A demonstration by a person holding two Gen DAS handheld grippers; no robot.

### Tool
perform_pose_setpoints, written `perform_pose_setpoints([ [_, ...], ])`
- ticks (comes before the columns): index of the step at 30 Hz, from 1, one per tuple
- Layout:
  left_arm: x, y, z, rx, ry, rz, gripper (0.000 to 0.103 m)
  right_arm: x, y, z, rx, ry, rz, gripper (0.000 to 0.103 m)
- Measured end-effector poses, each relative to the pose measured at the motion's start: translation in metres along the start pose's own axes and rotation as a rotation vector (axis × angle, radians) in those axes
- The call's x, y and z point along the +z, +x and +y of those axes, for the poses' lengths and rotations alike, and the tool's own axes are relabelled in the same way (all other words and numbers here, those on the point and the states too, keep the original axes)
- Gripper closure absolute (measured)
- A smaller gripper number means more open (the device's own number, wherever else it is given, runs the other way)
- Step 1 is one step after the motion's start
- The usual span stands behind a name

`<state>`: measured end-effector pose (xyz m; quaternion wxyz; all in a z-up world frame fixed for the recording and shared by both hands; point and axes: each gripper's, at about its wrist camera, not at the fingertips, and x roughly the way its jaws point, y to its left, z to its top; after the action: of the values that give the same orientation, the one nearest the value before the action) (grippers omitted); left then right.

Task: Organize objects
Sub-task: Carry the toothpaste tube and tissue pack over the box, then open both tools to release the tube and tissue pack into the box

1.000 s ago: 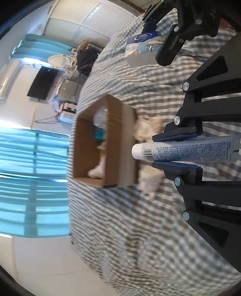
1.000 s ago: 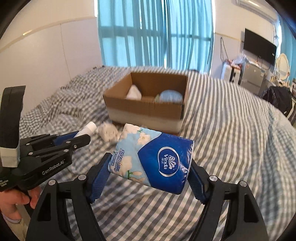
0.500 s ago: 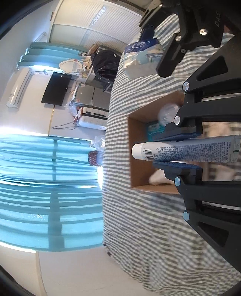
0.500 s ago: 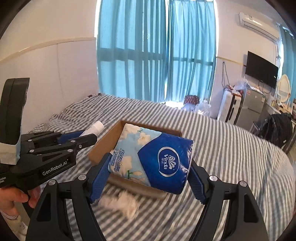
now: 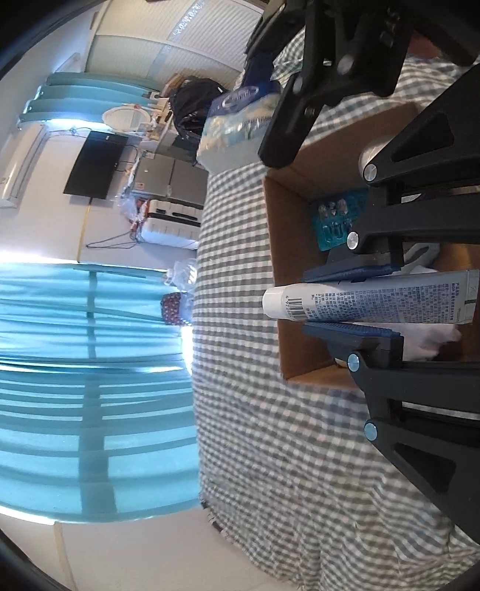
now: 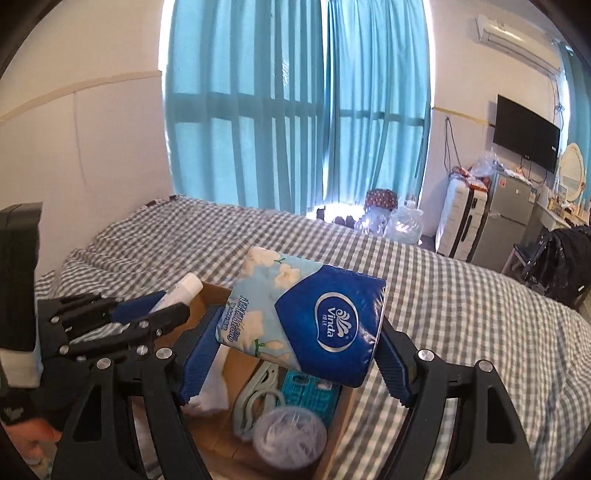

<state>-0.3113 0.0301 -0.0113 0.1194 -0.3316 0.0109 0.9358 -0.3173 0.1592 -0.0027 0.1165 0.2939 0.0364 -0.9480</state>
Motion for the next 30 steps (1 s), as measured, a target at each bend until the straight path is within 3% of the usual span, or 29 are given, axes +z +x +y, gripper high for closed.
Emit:
perform_pose_setpoints([
  [6, -0.01, 0.031, -0.002, -0.002, 0.024, 0.039, 0.082, -0.01, 0.048, -0.013, 0.019, 0.03, 0.061, 0.027],
  [11, -0.02, 0.04, -0.002, -0.029, 0.028, 0.065, 0.082, -0.023, 0.051, -0.018, 0.034, 0.058, 0.059, 0.024],
  [14, -0.022, 0.032, -0.004, -0.034, 0.024, 0.059, 0.079, -0.023, 0.04, -0.022, 0.037, 0.082, 0.037, 0.013],
  [15, -0.021, 0.029, -0.004, -0.038, 0.023, 0.06, 0.072, -0.021, 0.034, -0.022, 0.032, 0.084, 0.026, 0.012],
  [18, -0.018, 0.01, -0.009, -0.011, 0.025, 0.033, 0.027, -0.017, 0.015, -0.02, 0.007, 0.079, 0.011, 0.009],
  [19, -0.016, 0.001, -0.012, 0.005, 0.029, 0.01, 0.018, -0.014, 0.007, -0.018, -0.001, 0.075, 0.003, 0.009],
  [23, -0.011, -0.035, -0.021, 0.034, 0.053, -0.028, 0.016, -0.008, -0.035, -0.014, -0.031, 0.059, -0.025, 0.005],
  [30, -0.006, -0.119, -0.019, 0.071, 0.029, -0.125, 0.002, 0.001, -0.129, -0.002, -0.091, 0.053, -0.097, 0.0],
])
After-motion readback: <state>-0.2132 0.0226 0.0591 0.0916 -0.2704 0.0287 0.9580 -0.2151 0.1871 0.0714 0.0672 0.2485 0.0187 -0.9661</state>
